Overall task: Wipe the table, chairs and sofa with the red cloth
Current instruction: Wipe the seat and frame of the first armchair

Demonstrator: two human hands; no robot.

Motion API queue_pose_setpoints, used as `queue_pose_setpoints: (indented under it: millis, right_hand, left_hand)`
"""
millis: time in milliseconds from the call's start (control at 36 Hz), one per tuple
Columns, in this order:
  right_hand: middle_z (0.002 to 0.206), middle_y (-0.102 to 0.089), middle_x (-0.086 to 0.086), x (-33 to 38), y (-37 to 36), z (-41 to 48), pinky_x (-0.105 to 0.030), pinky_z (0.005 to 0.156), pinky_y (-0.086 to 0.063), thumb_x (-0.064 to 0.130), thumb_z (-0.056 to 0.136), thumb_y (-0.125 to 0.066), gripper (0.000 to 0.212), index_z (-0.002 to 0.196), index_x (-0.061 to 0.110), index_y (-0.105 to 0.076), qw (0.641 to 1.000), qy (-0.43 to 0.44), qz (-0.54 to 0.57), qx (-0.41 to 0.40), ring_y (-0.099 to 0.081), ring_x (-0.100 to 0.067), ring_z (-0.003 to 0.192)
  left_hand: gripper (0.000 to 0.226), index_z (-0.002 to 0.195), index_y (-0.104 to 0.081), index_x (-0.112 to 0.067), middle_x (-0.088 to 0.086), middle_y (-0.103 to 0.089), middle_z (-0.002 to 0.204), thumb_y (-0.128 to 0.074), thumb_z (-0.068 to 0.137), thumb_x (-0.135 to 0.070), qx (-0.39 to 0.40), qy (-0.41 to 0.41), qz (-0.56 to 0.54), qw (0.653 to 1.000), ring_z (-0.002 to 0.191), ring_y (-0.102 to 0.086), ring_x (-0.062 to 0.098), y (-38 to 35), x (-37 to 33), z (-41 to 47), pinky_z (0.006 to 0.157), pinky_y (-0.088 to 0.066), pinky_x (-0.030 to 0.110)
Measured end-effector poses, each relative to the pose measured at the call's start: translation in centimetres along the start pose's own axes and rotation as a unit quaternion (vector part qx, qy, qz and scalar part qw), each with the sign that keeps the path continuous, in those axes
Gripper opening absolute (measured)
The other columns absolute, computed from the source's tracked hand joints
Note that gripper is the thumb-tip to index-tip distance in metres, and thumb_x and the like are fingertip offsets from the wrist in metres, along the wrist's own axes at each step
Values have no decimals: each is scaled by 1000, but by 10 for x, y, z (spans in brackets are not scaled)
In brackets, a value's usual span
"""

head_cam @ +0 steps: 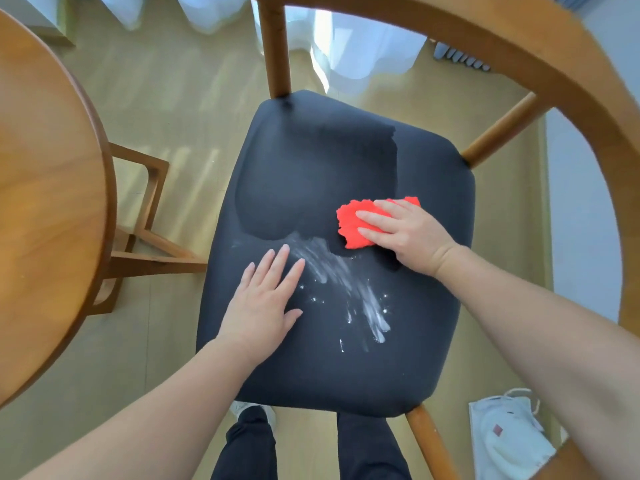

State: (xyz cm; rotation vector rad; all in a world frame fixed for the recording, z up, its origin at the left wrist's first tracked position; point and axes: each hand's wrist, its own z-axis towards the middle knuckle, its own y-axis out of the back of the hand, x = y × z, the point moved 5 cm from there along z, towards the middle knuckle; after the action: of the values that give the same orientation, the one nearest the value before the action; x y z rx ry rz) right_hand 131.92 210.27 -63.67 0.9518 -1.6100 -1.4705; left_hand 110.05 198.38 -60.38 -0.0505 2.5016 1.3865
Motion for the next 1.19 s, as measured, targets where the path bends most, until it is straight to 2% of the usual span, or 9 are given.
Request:
queue_pose_setpoints:
  millis: [83,194,361,472,611,861,972,1111,1194]
  right_hand:
    - [125,-64,-12,-11,-4,0,-51,87,-51,6,101,-17,55,107,10,-72,1000,12,-2,-29,-62,-42,104]
    - [126,-63,-15,-47,-6,2,-52,84,-51,-1,94,-25,49,109,8,-71,996,-65,11,-54,-62,-45,103]
    - [125,-63,-14,-86,-3,11,-51,81,-51,2,81,-35,46,108,9,-72,988,-147,15,-51,-62,-46,99]
    - [131,-59,-18,-112,2,19,-55,86,-50,4,79,-36,48,116,8,-67,967,-249,36,-43,-59,-49,102]
    - [151,-37,-9,-142,8,19,-40,107,-34,-3,83,-47,64,144,14,-42,892,-438,97,50,-38,-36,130]
    - [134,-54,-23,-71,2,-15,-60,99,-39,-3,68,-39,59,122,0,-62,921,-375,102,-26,-51,-54,113]
    - [125,-60,-24,-25,-5,-38,-61,92,-43,-2,74,-30,54,113,-3,-66,931,-351,89,-47,-57,-54,104]
    - [126,-61,-21,35,-14,-68,-63,91,-45,-23,59,-56,60,114,-2,-66,934,-337,106,-43,-57,-51,106]
    - [129,-60,-19,60,-19,-83,-62,92,-44,-22,61,-53,61,116,1,-66,939,-324,114,-30,-56,-49,110]
  left_hand:
    - [73,152,4,-27,0,16,159,-41,97,-46,0,12,11,1000,146,14,20,-4,0,3,113,11,34]
    - [73,152,-9,-24,3,4,160,-48,95,-46,-3,19,19,1000,147,4,22,-8,4,2,114,7,35]
    - [67,142,-42,-14,9,-33,152,-63,86,-42,0,29,30,999,139,-30,28,-17,12,-1,113,-9,35]
    - [60,143,-39,-16,6,-32,153,-31,92,-45,-1,40,32,999,140,-29,24,-16,11,-5,116,-14,36]
    - [58,151,-21,-18,2,-12,159,-33,99,-41,-25,43,9,999,147,-8,19,-13,7,-6,115,2,31]
    - [60,152,-10,-19,0,-1,160,-31,100,-40,-28,42,-25,998,147,3,17,-3,-8,-9,114,9,29]
    - [60,153,-6,-19,-1,3,160,-28,100,-40,-27,31,-26,999,147,7,16,4,-16,-5,113,12,28]
    - [60,151,-18,-15,3,-9,159,-37,99,-36,-32,12,-28,999,147,-5,19,10,-22,-3,115,4,30]
    - [60,150,-25,-13,5,-18,158,-43,97,-34,-31,5,-18,999,146,-13,22,11,-24,-3,115,-1,32]
